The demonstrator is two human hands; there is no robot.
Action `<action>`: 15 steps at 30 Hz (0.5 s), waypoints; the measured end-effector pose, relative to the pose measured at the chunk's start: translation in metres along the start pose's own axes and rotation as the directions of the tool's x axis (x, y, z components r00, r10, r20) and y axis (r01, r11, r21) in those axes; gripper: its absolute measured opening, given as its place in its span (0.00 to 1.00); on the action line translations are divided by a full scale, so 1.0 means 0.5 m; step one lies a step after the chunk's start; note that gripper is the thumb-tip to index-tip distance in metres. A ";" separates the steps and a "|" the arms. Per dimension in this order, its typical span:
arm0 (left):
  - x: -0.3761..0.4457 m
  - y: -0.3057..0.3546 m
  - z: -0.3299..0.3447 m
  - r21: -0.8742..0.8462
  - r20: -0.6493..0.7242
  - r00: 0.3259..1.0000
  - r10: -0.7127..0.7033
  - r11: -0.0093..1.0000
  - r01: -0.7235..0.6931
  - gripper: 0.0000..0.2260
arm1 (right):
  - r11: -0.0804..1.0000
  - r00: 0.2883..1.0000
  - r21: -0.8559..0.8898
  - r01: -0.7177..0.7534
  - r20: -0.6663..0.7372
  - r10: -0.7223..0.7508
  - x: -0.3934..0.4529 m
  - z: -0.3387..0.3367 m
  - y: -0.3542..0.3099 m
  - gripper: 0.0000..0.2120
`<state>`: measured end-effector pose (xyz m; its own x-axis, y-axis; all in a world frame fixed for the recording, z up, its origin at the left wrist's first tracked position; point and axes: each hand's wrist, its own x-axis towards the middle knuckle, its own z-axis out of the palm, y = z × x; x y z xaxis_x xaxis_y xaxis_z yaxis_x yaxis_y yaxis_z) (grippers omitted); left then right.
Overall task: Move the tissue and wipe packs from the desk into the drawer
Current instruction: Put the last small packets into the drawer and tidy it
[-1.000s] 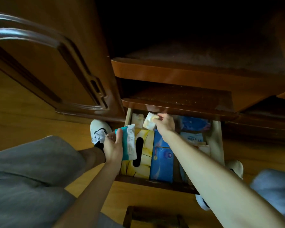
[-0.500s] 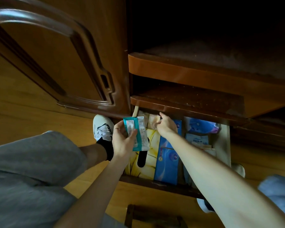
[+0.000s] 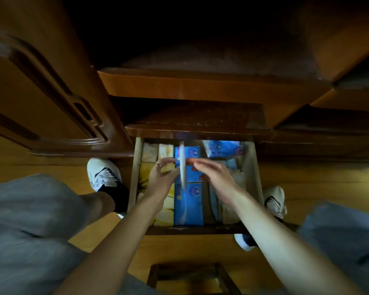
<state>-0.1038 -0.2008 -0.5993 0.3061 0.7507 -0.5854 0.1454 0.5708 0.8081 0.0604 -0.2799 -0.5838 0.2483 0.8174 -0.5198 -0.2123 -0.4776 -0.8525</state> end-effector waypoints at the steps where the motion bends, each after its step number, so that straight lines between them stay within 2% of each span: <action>1: -0.004 -0.006 0.013 0.056 0.033 0.999 -0.014 0.998 0.012 0.07 | 0.991 0.998 -0.120 0.056 0.022 -0.054 -0.018 -0.011 0.007 0.12; 2: -0.011 -0.008 0.025 0.072 0.071 0.995 -0.066 0.996 0.061 0.08 | 0.974 0.994 -0.198 0.111 0.026 -0.108 -0.032 -0.020 0.017 0.11; 4: -0.032 -0.006 0.048 -0.066 0.194 0.956 -0.220 0.969 0.236 0.18 | 0.955 0.977 -0.226 0.194 -0.047 -0.210 -0.051 -0.034 0.040 0.12; 5: -0.037 -0.010 0.057 -0.118 0.248 0.938 -0.244 0.953 0.279 0.21 | 0.953 0.970 -0.219 0.208 -0.080 -0.230 -0.060 -0.042 0.049 0.13; 7: -0.041 -0.023 0.075 -0.041 0.247 0.945 -0.214 0.972 0.231 0.23 | 0.964 0.973 -0.188 0.186 -0.100 -0.207 -0.072 -0.062 0.066 0.13; 11: -0.038 -0.039 0.102 0.052 0.163 0.969 -0.186 0.982 0.180 0.11 | 0.980 0.988 -0.164 0.109 -0.087 -0.124 -0.087 -0.094 0.090 0.14; 15: -0.036 -0.052 0.127 0.144 0.194 0.960 -0.203 0.974 0.177 0.16 | 0.964 0.990 -0.248 0.092 -0.081 -0.115 -0.098 -0.107 0.102 0.16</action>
<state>-0.0531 -0.2503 -0.6056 0.4470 0.5400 -0.7131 0.3315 0.6404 0.6928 0.0878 -0.3617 -0.6047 0.3470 0.8383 -0.4207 0.0530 -0.4653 -0.8836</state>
